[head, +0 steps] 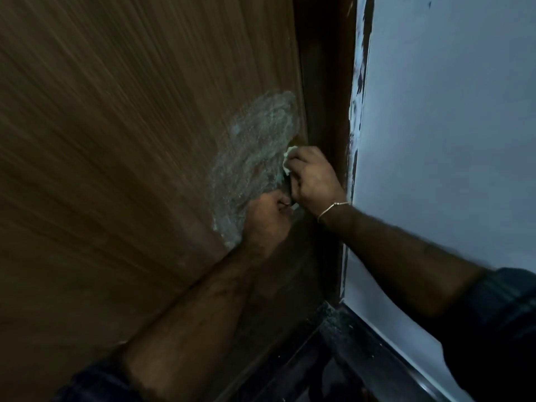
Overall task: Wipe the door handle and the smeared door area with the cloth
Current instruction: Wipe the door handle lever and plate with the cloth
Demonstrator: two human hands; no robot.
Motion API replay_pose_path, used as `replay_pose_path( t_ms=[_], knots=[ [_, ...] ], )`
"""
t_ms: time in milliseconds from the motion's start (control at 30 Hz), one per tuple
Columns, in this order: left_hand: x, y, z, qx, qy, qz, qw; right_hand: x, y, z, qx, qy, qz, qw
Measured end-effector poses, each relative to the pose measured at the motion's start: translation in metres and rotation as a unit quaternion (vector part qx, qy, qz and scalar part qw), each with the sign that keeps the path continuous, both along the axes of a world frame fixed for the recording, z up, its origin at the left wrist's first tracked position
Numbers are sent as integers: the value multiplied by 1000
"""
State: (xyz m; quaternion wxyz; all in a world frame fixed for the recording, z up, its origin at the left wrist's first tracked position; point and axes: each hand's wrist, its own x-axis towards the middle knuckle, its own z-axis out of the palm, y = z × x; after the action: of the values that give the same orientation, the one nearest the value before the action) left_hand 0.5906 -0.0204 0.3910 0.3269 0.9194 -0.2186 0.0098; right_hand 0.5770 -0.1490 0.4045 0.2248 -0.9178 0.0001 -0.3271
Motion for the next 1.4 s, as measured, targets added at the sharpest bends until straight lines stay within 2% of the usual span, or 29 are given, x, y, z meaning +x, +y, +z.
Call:
replay_pose_path(
  t_ms=[67,167,233,400,467,533,567,633,700,733,800,900,933,1033,1067,1200,1333,1400],
  knots=[
    [1,1,0,-3,5,-2,1000,1,-3,0,-10,0,16,1000],
    [2,3,0,2,16,-2,1000,7,-5,-1,157,-44,-79,983],
    [3,3,0,4,18,-3,1000,8,2,-5,187,-50,-95,976],
    [5,2,0,5,29,-3,1000,6,-1,-15,-3,-44,-2,999],
    [4,3,0,11,27,-11,1000,4,-6,-22,-59,24,0,998],
    [4,4,1,11,31,-15,999,1,-8,-29,-64,64,9,996],
    [4,5,1,7,31,-11,999,1,-9,-29,-35,58,11,998],
    [6,4,-1,2,33,-6,999,-1,-9,-24,106,9,-19,994],
    [7,3,-2,3,33,-9,999,-1,-11,-19,248,-81,-82,962],
    [7,3,-3,3,32,-11,999,0,-8,-17,280,-108,-99,949],
    [8,2,-5,0,29,-2,1000,3,2,-16,266,-120,-87,952],
    [9,2,-7,0,20,4,1000,5,3,-24,165,-61,-49,983],
    [9,2,-7,3,18,2,1000,6,-2,-26,160,-47,-47,985],
    [9,0,-4,10,17,5,1000,8,-2,-24,290,-70,-114,948],
    [9,0,-4,11,17,6,1000,8,3,-23,306,-92,-134,938],
    [10,1,-2,16,16,1,1000,3,12,-30,223,-70,-70,970],
    [11,0,-4,18,13,3,1000,11,7,-16,327,-113,-153,926],
    [10,0,-4,15,10,3,1000,6,16,-16,289,-127,-130,940]
  ],
)
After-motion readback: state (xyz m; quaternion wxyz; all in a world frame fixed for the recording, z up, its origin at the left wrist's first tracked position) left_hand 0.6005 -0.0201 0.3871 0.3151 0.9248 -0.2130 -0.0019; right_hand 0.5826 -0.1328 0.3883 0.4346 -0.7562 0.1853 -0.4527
